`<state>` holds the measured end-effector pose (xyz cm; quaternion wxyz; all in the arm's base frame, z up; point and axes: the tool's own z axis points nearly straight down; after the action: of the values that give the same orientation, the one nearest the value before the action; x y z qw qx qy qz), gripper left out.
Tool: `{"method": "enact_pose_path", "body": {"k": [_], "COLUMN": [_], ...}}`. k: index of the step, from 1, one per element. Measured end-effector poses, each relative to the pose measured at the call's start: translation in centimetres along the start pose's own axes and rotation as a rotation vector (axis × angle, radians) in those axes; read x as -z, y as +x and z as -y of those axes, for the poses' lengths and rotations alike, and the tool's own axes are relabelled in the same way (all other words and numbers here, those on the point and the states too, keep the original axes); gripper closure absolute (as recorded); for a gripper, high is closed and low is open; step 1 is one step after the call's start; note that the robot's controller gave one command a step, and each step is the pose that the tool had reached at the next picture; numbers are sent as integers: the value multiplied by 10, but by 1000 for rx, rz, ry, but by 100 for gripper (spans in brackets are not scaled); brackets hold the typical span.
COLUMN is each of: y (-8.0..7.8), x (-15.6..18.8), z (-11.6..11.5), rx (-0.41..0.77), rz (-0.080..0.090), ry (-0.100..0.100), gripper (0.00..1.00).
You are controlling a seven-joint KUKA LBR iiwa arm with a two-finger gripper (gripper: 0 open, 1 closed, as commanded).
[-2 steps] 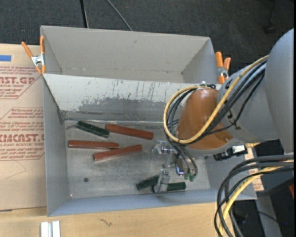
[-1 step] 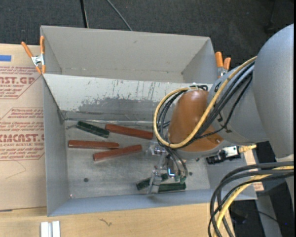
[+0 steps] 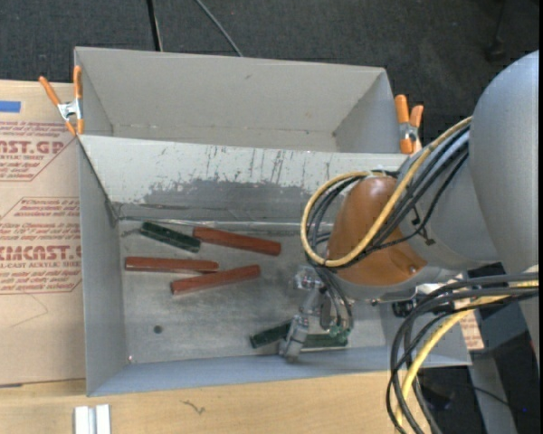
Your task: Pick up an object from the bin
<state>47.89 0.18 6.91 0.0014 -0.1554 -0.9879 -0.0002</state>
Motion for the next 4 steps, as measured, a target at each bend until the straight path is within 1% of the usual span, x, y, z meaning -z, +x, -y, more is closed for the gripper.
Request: {"method": "enact_pose_path", "body": {"k": [1,2,3,4], "y": [8,7,7,7], "x": [0,1,57,61], "z": [-29,-27,-28,-29], "rx": [2,0,0,1], "rz": [3,3,6,2], "ry": [-2,-1,-2,-1], "gripper": [0,100,100,100]}}
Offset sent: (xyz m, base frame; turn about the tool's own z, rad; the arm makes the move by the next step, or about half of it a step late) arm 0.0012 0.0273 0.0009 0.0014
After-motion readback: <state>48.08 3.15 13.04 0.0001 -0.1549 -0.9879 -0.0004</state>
